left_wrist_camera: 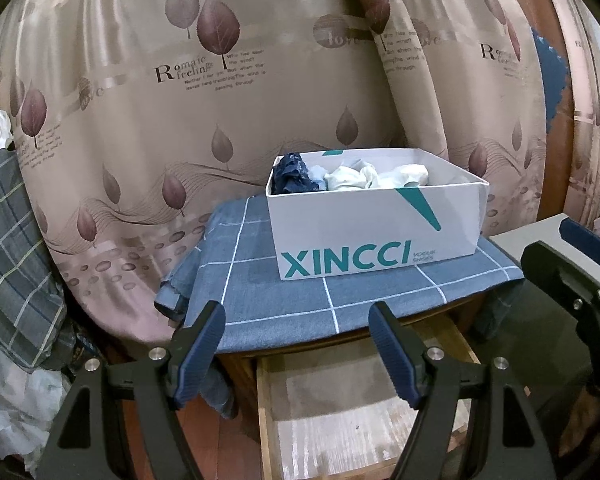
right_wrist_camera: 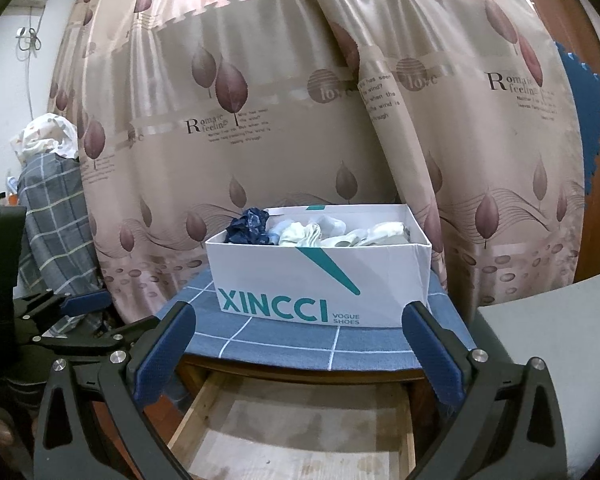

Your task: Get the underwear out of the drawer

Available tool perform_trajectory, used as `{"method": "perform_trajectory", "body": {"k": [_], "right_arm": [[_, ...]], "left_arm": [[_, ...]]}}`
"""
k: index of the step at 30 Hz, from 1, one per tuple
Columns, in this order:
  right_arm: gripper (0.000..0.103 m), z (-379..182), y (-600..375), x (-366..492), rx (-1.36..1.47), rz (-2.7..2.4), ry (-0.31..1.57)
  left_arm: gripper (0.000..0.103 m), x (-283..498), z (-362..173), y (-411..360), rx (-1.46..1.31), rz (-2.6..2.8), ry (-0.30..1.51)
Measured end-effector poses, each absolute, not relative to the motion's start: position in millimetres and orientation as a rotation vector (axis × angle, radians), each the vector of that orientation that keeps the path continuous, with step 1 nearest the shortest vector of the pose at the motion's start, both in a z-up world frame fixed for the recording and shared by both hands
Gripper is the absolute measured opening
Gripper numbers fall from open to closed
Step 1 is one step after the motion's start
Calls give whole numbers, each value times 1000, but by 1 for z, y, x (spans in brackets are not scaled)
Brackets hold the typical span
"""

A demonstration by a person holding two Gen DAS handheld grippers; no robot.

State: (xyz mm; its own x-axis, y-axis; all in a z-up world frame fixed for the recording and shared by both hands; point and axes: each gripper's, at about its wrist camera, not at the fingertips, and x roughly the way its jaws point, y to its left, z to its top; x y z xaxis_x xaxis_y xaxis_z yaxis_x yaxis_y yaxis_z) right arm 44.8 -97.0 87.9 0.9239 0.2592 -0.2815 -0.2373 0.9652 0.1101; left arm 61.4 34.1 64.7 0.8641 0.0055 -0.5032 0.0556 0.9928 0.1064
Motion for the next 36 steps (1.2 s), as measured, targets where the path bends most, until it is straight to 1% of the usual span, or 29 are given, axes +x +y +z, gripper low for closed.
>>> {"method": "perform_trajectory", "body": {"k": [5,6,7,8,15,27,31,34,36], "right_arm": [[102,90,-96,43,69,260,296],[102,91,-96,42,68,261,295],[102,91,-96,42,68,264,295],[102,92,-97,42,68,265,295],[102,92,-97,42,67,266,295],[102,95,-112,40,82,274,317],[102,102,-153,53,141,215,414],[103,107,-200,74,123,101,549],[103,100,-241,98,102,0,693]], "left_arm": [[77,58,69,36,103,-45,513],[78,57,71,36,101,-44,506],[85,55,73,36,103,-36,492],[86,53,75,36,108,-14,477],[86,45,85,36,124,16,432],[86,54,69,21,194,36,505],[86,56,60,16,223,38,539],[86,59,59,14,220,25,565],[86,63,58,15,203,0,601]]}}
